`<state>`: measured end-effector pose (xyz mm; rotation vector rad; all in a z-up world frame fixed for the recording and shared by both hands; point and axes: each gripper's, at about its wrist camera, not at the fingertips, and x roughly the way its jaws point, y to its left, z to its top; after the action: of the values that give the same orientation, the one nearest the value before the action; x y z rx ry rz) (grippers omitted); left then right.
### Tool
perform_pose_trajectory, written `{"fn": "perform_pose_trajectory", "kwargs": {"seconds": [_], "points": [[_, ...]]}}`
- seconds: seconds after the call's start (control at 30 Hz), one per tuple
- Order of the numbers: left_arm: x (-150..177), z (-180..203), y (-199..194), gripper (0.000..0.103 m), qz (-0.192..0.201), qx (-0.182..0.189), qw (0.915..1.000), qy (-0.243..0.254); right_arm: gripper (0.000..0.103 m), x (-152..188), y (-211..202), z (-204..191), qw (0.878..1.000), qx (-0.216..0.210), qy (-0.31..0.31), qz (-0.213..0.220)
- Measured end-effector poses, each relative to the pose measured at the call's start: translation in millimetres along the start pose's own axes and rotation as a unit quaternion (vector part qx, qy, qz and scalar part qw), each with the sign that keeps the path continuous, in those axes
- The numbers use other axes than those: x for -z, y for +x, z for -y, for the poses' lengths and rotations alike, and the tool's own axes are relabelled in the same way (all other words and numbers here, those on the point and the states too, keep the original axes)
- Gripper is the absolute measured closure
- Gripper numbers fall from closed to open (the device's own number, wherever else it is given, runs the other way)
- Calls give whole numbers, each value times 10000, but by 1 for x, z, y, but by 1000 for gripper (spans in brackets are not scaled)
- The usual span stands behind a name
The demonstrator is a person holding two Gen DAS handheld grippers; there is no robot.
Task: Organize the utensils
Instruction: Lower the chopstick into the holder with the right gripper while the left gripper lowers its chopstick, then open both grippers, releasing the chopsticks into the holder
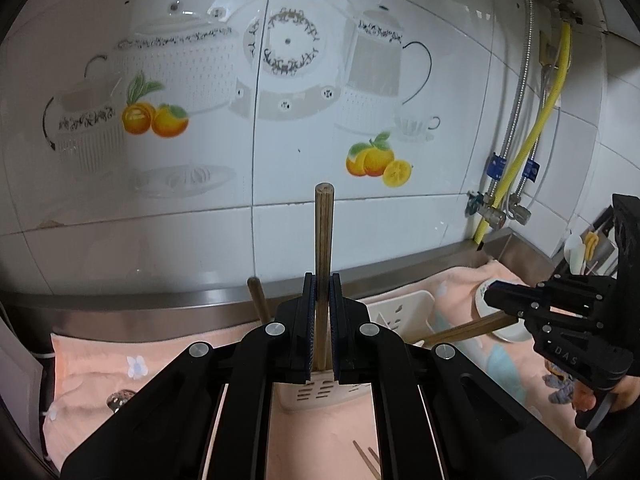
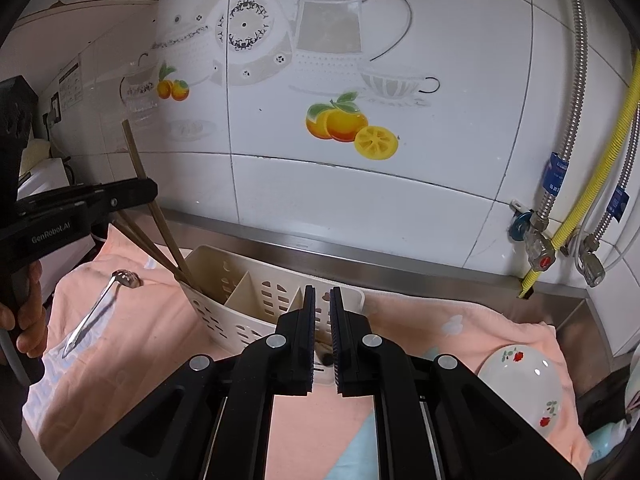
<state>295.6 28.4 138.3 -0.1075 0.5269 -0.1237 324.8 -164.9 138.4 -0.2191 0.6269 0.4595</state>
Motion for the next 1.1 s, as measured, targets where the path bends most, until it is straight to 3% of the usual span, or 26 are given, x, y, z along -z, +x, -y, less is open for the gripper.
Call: {"fn": "perform_pose_trajectory", "kwargs": {"seconds": [0.13,0.23,0.4,0.53,0.63,0.97,1.1], "points": [[2,0,1,97,-38,-19,10000,-21,94,1,-1,0,10000,0,3,1],[4,-1,1,96,-62,-3,10000,-38,86,1,-2,-1,10000,12,-8,9],[6,-2,0,88,-92,-10,9999,-47,78,2,-5,-2,10000,20,-20,38],[7,-2,-3,66,-73,-61,9999,-83,65,3,-7,-1,10000,56,-20,74],[9,-3,-6,59,-53,-90,9999,-77,59,5,-10,-1,9999,85,-11,101],[15,1,-23,17,101,-237,9997,2,25,8,-22,0,9995,201,5,263],[15,5,-32,10,204,-254,9994,71,19,9,-25,-1,9993,191,3,310]]}}
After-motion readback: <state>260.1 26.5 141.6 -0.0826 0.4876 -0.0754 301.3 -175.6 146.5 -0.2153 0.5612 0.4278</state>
